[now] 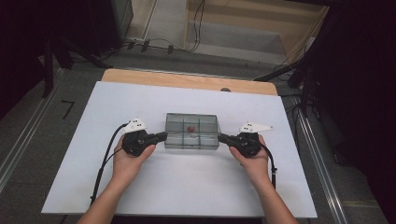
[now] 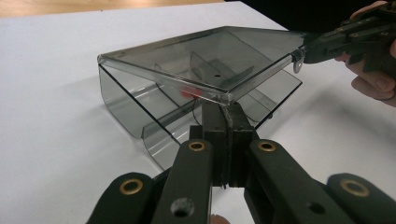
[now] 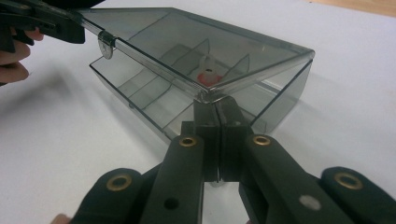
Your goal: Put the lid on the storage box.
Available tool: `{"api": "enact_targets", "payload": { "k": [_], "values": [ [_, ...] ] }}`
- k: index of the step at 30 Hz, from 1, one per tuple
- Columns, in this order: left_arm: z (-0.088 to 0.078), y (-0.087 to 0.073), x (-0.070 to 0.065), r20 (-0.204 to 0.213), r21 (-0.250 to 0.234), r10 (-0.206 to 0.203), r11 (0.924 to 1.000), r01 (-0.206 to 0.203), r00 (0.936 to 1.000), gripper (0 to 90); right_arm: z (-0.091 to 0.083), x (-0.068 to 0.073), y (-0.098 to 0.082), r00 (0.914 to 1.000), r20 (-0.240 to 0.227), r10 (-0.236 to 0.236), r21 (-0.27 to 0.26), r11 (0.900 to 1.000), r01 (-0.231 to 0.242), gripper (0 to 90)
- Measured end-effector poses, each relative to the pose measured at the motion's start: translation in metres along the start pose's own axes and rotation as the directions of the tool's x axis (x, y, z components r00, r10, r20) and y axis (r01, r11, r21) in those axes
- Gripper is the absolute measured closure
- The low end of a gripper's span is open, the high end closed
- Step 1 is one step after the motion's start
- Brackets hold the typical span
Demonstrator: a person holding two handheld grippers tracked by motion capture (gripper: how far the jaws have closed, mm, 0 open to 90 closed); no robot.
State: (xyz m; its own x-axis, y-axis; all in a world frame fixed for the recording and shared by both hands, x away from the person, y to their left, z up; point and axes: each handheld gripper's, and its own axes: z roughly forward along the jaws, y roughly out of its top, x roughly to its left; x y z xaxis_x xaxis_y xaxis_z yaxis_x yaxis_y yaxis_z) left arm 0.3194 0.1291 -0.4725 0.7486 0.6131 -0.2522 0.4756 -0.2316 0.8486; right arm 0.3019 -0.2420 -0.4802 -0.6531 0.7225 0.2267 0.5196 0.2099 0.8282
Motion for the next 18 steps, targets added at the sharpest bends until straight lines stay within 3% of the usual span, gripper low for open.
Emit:
{"api": "enact_targets", "payload": {
  "k": [9, 18],
  "values": [
    [0.003, -0.009, -0.002, -0.009, 0.03, 0.002, 0.9995, -0.001, 1.0, 89.4, 0.001, -0.002, -0.011, 1.0, 0.004, 0.008, 0.014, 1.0, -0.008, 86.9],
    [0.005, -0.021, -0.006, -0.019, 0.026, -0.015, 0.9996, 0.015, 0.9997, 88.7, 0.004, -0.001, -0.019, 0.9999, 0.013, -0.007, 0.02, 1.0, 0.007, 86.9]
  ]
}}
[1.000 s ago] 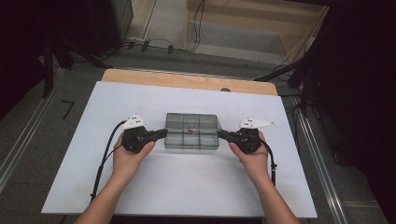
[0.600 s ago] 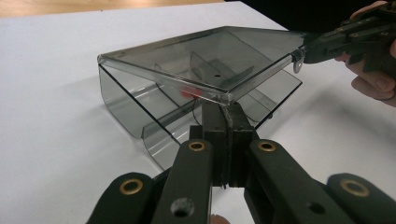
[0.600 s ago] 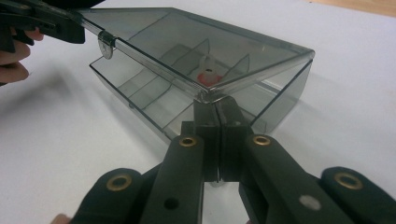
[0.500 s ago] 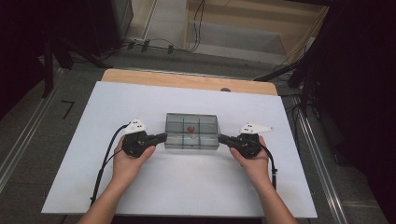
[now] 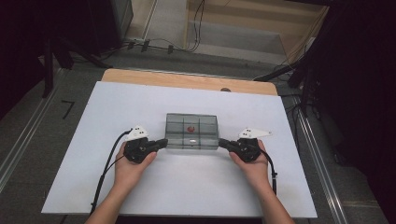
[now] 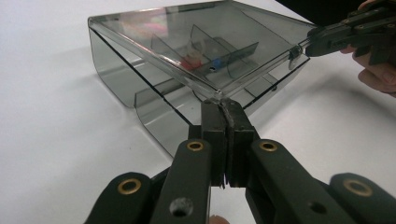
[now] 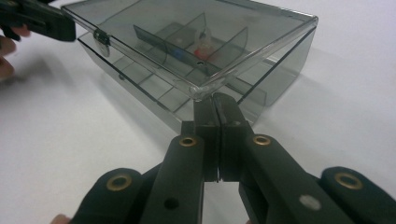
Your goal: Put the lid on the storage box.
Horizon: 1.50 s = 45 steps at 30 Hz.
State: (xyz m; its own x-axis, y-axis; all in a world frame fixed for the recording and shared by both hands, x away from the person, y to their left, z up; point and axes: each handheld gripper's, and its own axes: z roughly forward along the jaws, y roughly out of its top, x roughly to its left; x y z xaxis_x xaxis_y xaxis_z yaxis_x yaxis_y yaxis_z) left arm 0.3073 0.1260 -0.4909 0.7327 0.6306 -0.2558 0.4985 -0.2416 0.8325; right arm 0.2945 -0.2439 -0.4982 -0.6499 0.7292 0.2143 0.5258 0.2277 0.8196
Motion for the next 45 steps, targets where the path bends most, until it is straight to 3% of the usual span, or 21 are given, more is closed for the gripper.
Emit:
{"api": "enact_targets", "payload": {
  "k": [20, 25, 29, 37, 39, 45],
  "values": [
    [0.001, -0.012, -0.003, 0.014, 0.027, -0.017, 0.9995, 0.017, 0.9998, 88.7, -0.003, 0.001, -0.018, 0.9999, -0.006, 0.014, 0.016, 1.0, -0.013, 86.9],
    [-0.006, -0.013, -0.005, 0.026, 0.022, -0.002, 0.9998, 0.001, 0.9997, 88.6, -0.009, 0.0, -0.019, 0.9998, -0.007, 0.017, 0.007, 1.0, -0.016, 86.9],
    [-0.013, -0.014, -0.008, 0.02, -0.009, 0.02, 0.9998, -0.02, 0.9996, 82.1, -0.017, 0.001, -0.02, 0.9999, -0.007, 0.015, -0.001, 1.0, -0.015, 84.5],
    [-0.031, -0.012, -0.013, 0.023, -0.088, 0.061, 0.9944, -0.059, 0.9979, 64.9, -0.033, 0.002, -0.022, 0.9994, 0.021, 0.028, -0.078, 0.997, -0.026, 54.7],
    [-0.035, -0.012, -0.014, 0.021, -0.102, 0.073, 0.9922, -0.071, 0.9971, 59.3, -0.037, 0.002, -0.023, 0.9995, 0.015, 0.026, -0.099, 0.995, -0.025, 51.2],
    [-0.045, -0.01, -0.016, 0.008, -0.135, 0.09, 0.987, -0.088, 0.9959, 45.6, -0.048, 0.003, -0.022, 0.9989, 0.041, 0.022, -0.125, 0.992, -0.016, 31.0]
  ]
}}
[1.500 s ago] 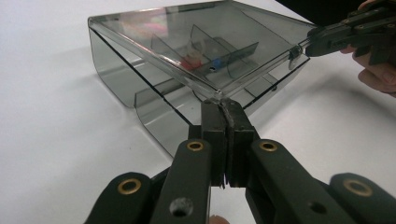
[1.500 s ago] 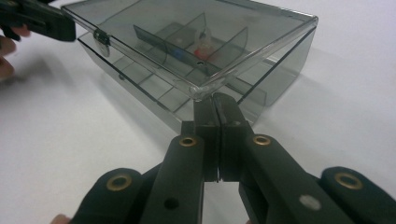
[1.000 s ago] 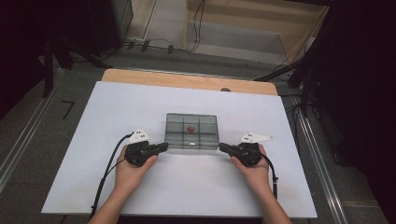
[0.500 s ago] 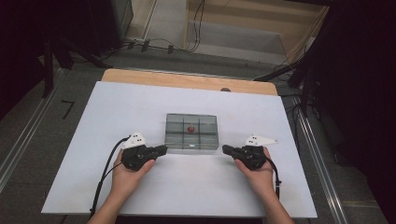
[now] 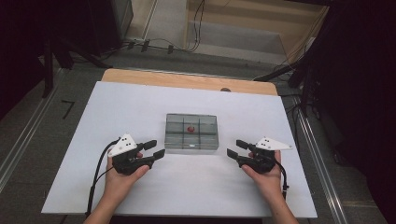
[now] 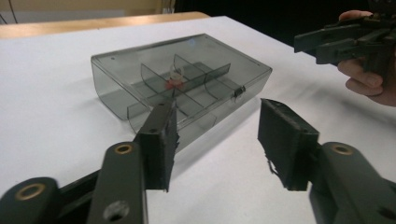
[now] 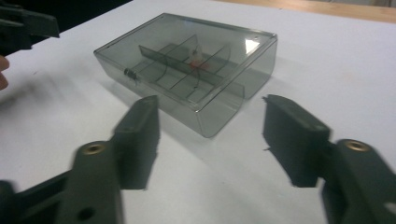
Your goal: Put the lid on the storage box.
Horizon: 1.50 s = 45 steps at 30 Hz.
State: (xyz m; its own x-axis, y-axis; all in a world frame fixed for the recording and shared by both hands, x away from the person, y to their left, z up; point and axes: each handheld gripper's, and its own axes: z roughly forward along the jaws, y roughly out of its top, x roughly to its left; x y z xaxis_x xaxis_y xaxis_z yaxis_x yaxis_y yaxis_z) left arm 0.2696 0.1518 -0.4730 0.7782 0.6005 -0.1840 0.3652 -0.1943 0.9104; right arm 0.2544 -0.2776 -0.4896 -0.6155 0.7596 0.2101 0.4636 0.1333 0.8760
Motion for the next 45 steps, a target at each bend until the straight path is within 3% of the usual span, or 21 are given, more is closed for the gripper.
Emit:
{"api": "enact_targets", "payload": {
  "k": [4, 10, 21, 32, 45],
  "values": [
    [-0.006, 0.001, 0.001, -0.01, -0.01, -0.005, 0.9999, 0.005, 0.9999, 37.9, -0.008, 0.0, 0.0, 0.9999, 0.01, -0.011, -0.001, 1.0, 0.012, 17.3],
    [-0.018, 0.002, 0.003, -0.026, -0.021, -0.001, 0.9998, 0.0, 0.9997, 26.8, -0.02, -0.004, -0.002, 0.9999, 0.002, -0.012, -0.012, 1.0, 0.012, 8.7],
    [-0.038, -0.002, 0.007, -0.005, -0.037, 0.011, 0.9992, -0.011, 0.9999, 7.7, -0.042, -0.009, -0.007, 0.9998, 0.015, -0.015, -0.038, 0.999, 0.015, 7.9],
    [-0.058, -0.006, 0.012, -0.01, -0.061, 0.012, 0.998, -0.012, 0.9999, 0.0, -0.063, -0.015, -0.016, 0.9995, 0.03, 0.002, -0.06, 0.998, 0.0, 4.0],
    [-0.075, -0.013, 0.016, -0.019, -0.069, 0.017, 0.9974, -0.019, 0.9997, 0.0, -0.087, -0.022, -0.027, 0.9984, 0.054, -0.013, -0.093, 0.995, 0.018, 0.0]
  ]
}}
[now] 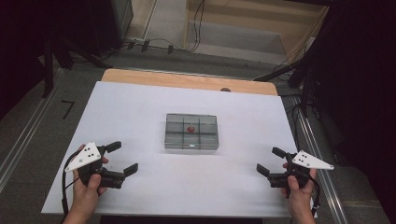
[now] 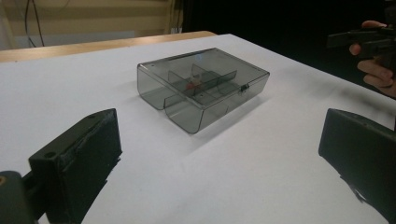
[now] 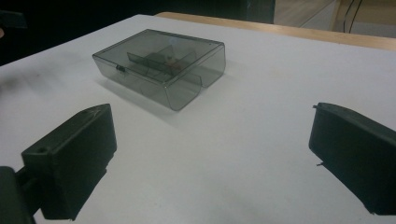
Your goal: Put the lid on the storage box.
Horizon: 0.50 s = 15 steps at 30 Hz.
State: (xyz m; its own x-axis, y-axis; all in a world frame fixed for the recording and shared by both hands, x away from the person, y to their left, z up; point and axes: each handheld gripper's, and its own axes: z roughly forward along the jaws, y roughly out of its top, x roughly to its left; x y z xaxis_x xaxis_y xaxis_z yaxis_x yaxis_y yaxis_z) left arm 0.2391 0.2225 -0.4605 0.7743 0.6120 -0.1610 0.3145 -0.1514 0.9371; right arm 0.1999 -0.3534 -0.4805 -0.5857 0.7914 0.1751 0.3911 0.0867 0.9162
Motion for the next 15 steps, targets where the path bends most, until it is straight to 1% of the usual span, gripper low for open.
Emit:
{"api": "enact_targets", "payload": {
  "k": [4, 11, 15],
  "values": [
    [-0.005, -0.003, 0.002, -0.011, -0.006, -0.006, 1.0, 0.006, 0.9999, 0.0, -0.007, -0.003, -0.003, 0.9999, 0.01, 0.007, -0.008, 1.0, -0.007, 0.0],
    [-0.013, -0.008, 0.005, -0.017, 0.0, 0.003, 1.0, -0.003, 0.9998, 0.0, -0.018, -0.007, -0.01, 0.9993, 0.033, 0.017, -0.006, 1.0, -0.017, 0.0],
    [-0.018, -0.011, 0.009, -0.021, -0.013, -0.007, 0.9999, 0.007, 0.9997, 0.0, -0.024, -0.011, -0.015, 0.999, 0.041, 0.018, -0.002, 1.0, -0.018, 0.0]
  ]
}}
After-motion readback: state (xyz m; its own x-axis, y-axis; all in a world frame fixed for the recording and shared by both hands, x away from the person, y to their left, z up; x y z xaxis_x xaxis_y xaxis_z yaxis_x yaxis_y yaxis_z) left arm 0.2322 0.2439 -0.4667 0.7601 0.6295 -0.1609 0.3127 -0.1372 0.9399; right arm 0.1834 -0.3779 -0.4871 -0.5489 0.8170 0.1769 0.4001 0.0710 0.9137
